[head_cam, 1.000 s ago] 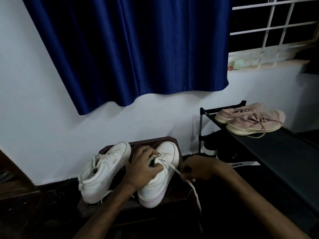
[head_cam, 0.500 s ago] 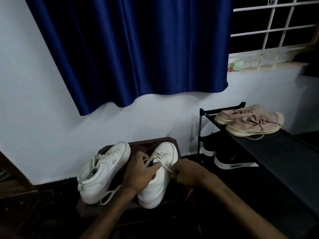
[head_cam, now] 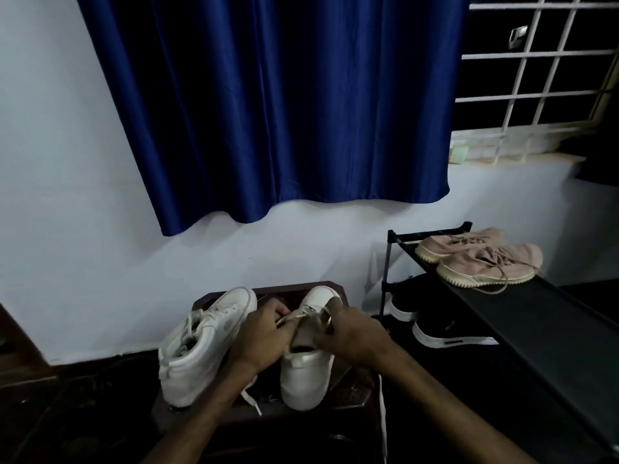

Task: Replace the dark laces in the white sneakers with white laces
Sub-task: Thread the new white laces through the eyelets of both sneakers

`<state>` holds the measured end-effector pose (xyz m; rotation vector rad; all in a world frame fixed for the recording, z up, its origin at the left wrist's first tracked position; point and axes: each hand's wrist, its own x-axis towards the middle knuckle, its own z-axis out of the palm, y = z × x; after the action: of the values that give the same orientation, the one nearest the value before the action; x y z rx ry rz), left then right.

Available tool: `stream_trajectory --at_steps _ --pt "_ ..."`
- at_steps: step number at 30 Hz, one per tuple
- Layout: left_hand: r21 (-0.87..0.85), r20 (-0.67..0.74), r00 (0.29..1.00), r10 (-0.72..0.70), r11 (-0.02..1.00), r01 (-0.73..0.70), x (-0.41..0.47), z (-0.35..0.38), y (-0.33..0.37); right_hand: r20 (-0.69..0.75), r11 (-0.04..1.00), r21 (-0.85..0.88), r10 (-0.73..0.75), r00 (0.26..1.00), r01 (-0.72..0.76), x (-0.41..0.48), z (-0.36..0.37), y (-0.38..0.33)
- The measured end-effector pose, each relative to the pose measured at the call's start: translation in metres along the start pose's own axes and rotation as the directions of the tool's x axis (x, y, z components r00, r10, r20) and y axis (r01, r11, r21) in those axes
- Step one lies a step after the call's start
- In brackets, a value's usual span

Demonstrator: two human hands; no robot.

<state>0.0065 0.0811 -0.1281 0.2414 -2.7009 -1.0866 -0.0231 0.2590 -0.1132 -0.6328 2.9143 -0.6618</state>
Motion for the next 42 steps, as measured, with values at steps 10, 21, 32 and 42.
stream_trajectory --at_steps 10,21,32,42 --pt "-0.628 0.231 0.961 -0.153 0.731 0.267 0.015 -0.067 0.062 0.206 0.748 0.644 0.030 0.978 -0.159 0.002 -0.100 -0.002" --pt "-0.840 0.064 0.960 0.274 0.534 -0.097 0.022 -0.204 0.180 -0.205 0.278 0.923 -0.228 0.952 0.266 0.006 -0.241 -0.115" --pt "0.012 -0.393 0.801 0.451 0.874 -0.486 0.028 -0.242 0.209 -0.584 0.897 0.185 -0.228 0.779 0.402 0.008 -0.268 -0.155" --pt "-0.319 -0.461 0.814 0.353 0.791 -0.523 0.041 -0.237 0.224 -0.732 0.668 0.465 -0.078 0.677 0.581 0.016 -0.278 -0.157"
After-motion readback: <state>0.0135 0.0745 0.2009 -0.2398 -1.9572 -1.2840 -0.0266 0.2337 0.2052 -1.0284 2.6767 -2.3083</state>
